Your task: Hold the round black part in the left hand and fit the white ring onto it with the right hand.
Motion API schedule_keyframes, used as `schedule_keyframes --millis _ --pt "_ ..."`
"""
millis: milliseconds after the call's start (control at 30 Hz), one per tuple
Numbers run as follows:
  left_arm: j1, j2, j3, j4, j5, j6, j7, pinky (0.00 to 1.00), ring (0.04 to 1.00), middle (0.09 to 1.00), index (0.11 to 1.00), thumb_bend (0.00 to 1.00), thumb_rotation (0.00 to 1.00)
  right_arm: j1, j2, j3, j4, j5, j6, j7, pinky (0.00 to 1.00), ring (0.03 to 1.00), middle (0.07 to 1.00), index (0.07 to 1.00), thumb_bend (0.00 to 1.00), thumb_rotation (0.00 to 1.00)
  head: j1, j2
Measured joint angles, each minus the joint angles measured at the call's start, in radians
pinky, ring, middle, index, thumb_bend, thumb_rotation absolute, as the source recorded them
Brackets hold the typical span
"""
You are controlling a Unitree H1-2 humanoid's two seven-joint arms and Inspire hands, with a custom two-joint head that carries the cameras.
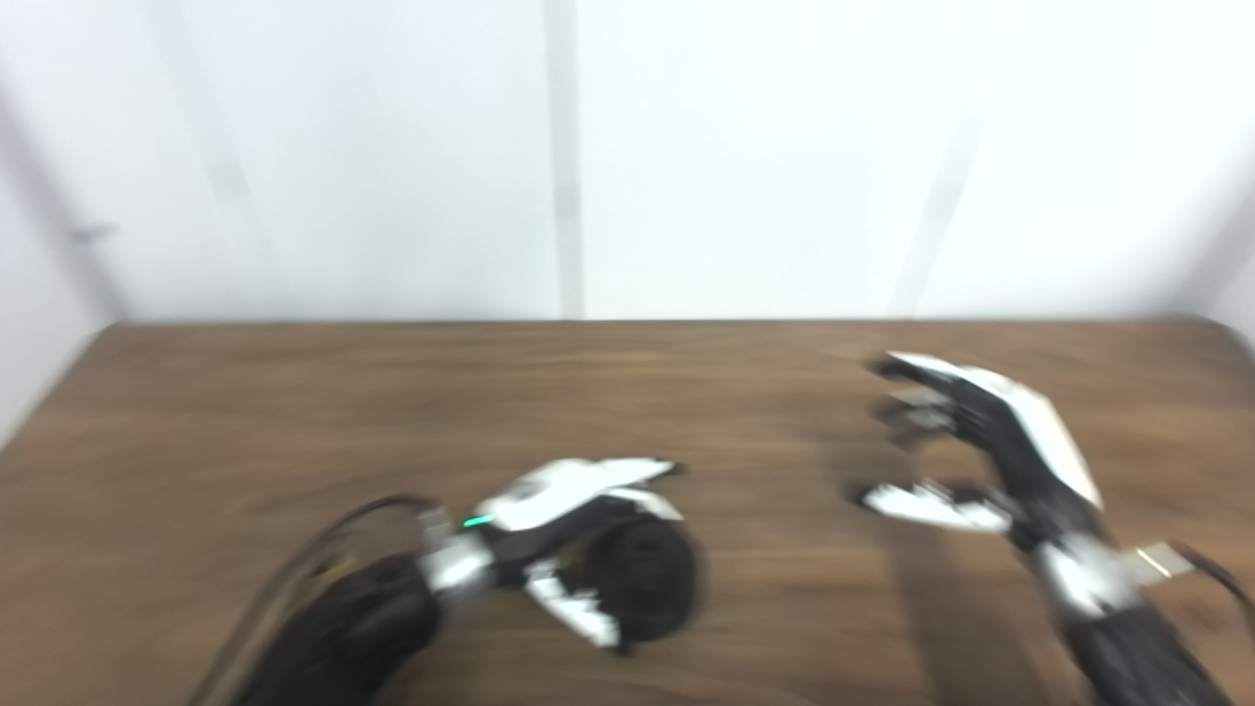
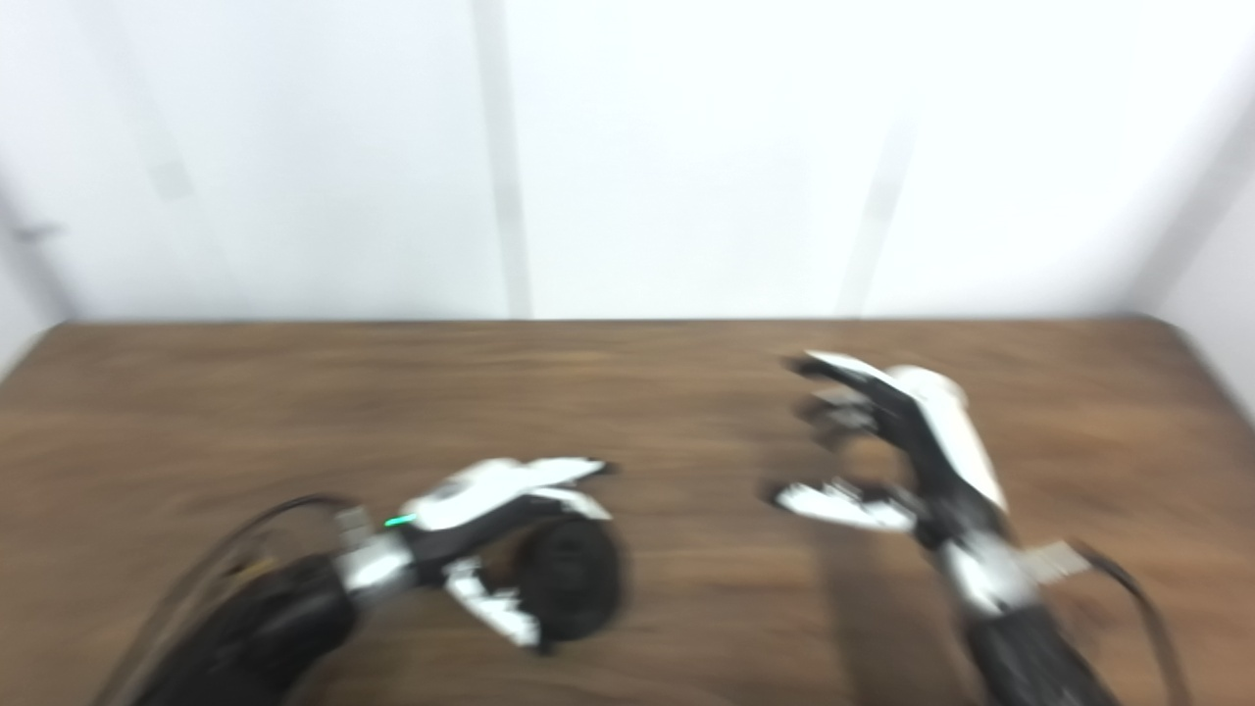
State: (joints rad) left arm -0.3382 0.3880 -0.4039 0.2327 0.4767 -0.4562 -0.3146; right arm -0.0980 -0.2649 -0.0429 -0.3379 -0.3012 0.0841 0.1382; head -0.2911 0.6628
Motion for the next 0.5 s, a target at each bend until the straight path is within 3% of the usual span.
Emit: schedule_keyframes --millis 100,167,200,267,500 --pt "0.004 0.031 0.001 0.0 -0.019 -0.012 0.001 1.0 1.0 0.983 0.486 0.52 0.07 -0.071 -0.038 0.0 -0.002 -0.047 0.037 0.007 0.51 0.644 0.804 0.777 0.64 0.15 -0.09 -0.026" --pt "0.005 0.046 -0.002 0.001 -0.036 -0.017 0.002 1.0 1.0 0.98 0.486 0.52 0.07 -0.123 -0.072 0.001 -0.002 -0.083 0.07 0.018 0.51 0.634 0.797 0.772 0.64 0.14 -0.091 -0.026" --pt "0.005 0.054 -0.007 0.003 -0.044 -0.019 0.006 1.0 1.0 0.979 0.486 0.52 0.07 -0.149 -0.09 0.002 -0.002 -0.108 0.092 0.024 0.51 0.632 0.793 0.769 0.64 0.14 -0.139 -0.041" --pt "0.005 0.066 -0.02 0.013 -0.057 -0.021 0.024 1.0 1.0 0.979 0.486 0.52 0.07 -0.193 -0.126 0.007 0.006 -0.159 0.127 0.039 0.52 0.637 0.787 0.758 0.66 0.12 -0.169 -0.054" --pt "-0.01 0.097 -0.084 0.039 -0.101 -0.027 0.089 1.0 1.0 0.975 0.485 0.52 0.07 -0.296 -0.259 0.075 0.15 -0.279 0.189 0.114 0.54 0.664 0.792 0.759 0.68 0.16 -0.236 -0.095"
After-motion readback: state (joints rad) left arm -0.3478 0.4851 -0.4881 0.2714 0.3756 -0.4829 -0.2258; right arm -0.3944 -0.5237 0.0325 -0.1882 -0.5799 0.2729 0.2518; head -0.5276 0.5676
